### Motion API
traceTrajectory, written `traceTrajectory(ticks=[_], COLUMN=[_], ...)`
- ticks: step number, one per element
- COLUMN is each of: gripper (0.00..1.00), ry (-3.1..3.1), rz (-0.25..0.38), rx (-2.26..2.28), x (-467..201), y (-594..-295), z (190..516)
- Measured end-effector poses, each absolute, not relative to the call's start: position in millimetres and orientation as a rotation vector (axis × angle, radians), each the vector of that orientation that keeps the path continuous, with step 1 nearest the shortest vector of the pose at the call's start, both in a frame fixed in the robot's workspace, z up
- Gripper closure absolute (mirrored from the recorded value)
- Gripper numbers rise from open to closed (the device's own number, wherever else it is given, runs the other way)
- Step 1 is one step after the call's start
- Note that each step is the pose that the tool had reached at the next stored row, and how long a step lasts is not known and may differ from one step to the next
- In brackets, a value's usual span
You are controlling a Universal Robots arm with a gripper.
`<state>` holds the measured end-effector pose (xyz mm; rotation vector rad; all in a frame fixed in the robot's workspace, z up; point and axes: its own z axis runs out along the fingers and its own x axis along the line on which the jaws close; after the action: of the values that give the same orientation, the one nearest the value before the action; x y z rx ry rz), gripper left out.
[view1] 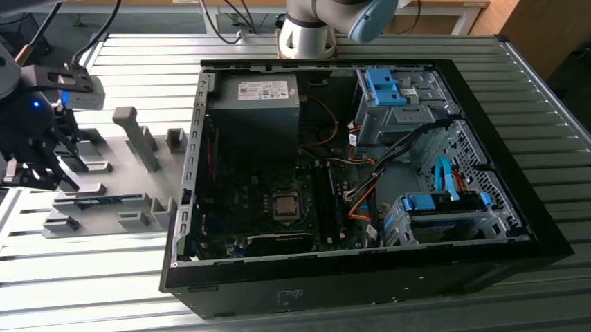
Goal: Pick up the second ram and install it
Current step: 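Pick up the second ram and move it above second insertion slot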
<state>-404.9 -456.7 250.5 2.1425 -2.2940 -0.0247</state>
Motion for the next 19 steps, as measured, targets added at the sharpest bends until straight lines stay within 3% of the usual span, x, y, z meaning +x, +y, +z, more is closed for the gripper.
traceTrajectory(ticks=[19], gripper=[0.58], ry=[-2.295], rz=[-0.023], rx=[2.143], x=[-404.8], y=[-457.0], z=[238.1])
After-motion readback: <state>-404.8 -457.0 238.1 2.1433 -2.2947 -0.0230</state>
